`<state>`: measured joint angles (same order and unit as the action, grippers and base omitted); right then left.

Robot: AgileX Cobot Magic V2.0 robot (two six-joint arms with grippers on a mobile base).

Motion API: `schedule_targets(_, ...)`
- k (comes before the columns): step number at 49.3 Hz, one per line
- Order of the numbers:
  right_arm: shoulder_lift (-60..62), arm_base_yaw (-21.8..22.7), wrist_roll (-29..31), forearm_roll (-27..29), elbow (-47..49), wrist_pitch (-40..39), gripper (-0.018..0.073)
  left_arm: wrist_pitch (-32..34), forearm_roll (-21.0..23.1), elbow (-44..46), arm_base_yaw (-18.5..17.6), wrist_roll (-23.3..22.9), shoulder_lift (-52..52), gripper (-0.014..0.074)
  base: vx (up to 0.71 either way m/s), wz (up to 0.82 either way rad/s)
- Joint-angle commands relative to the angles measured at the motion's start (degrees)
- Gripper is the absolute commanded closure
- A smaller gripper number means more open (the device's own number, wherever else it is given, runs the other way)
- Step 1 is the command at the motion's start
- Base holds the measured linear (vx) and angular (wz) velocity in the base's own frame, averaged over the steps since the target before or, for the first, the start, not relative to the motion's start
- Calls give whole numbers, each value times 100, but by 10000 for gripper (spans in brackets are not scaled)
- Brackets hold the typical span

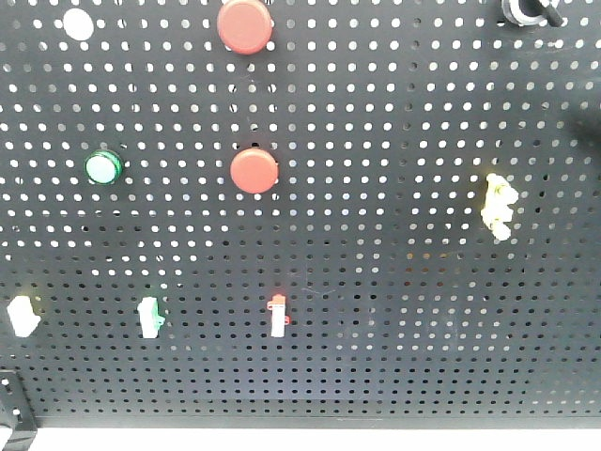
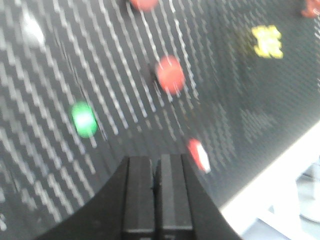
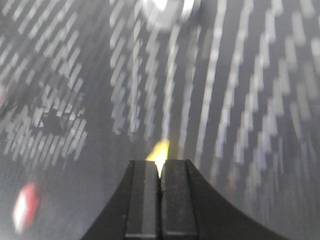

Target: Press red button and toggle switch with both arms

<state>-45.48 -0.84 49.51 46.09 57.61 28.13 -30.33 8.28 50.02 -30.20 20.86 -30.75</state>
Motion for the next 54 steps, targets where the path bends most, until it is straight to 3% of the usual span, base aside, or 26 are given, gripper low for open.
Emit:
schedule_targets(1,838,44,97,41,-685,-473,562,452,31,-493,-9,-460,423,595,0,0)
schedule_targets(9,2411,51,104,41,-2087,-684,562,500,31,-1481,-9,-833,1304,595,0,0)
schedule_targets(18,3565,51,109,49,-3239,-1309,562,803,24,-2111,-9,-847,1507,595,0,0)
schedule_targets(36,3858,51,109,88,-4301,-1371,562,406,42,-2302,-9,-847,1511,595,0,0)
schedule_targets(54,3858,51,109,88,-4533,-1217,562,406,35,-2319,-9,-847,1510,595,0,0)
